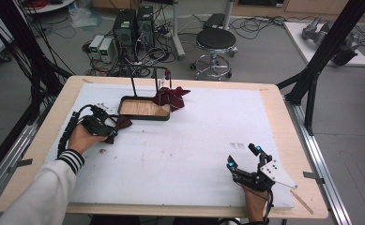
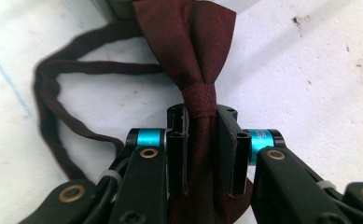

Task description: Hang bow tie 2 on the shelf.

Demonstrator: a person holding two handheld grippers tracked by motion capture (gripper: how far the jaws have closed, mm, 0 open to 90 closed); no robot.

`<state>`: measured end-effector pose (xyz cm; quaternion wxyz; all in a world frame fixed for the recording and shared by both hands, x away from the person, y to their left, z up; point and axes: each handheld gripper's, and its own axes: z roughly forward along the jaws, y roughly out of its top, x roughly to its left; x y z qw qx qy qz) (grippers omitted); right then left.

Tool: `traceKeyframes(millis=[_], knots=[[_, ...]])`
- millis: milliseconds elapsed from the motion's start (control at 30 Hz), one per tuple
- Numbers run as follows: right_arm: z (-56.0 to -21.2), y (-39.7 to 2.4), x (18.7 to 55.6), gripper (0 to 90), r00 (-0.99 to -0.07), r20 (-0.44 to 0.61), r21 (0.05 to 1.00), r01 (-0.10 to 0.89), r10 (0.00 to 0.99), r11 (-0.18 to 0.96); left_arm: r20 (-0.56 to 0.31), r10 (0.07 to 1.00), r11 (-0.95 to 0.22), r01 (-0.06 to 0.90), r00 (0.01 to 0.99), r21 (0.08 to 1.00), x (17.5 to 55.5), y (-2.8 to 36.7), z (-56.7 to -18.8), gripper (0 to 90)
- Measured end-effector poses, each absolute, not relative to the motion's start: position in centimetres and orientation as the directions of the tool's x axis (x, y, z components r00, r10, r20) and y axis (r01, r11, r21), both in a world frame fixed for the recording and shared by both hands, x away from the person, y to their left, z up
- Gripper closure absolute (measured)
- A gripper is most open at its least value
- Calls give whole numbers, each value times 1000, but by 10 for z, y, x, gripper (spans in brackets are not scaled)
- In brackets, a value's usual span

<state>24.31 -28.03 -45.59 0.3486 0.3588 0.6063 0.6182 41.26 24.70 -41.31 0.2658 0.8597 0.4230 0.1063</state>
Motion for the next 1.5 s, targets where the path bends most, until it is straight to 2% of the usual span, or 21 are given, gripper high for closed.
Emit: traceKeyframes(millis=[567, 1233, 1500], knots=[[-456, -280, 243, 106, -499, 18, 1000, 3, 867, -19, 2, 774, -459, 559, 633, 690, 394, 255, -383, 753], [-456, -280, 243, 106, -496, 17, 1000, 5, 868, -17, 60, 748, -453, 443, 661, 774, 392, 249, -355, 755], [-456, -280, 243, 106, -494, 14, 1000, 3, 869, -14, 50, 727, -441, 410, 685, 798, 392, 241, -340, 755]])
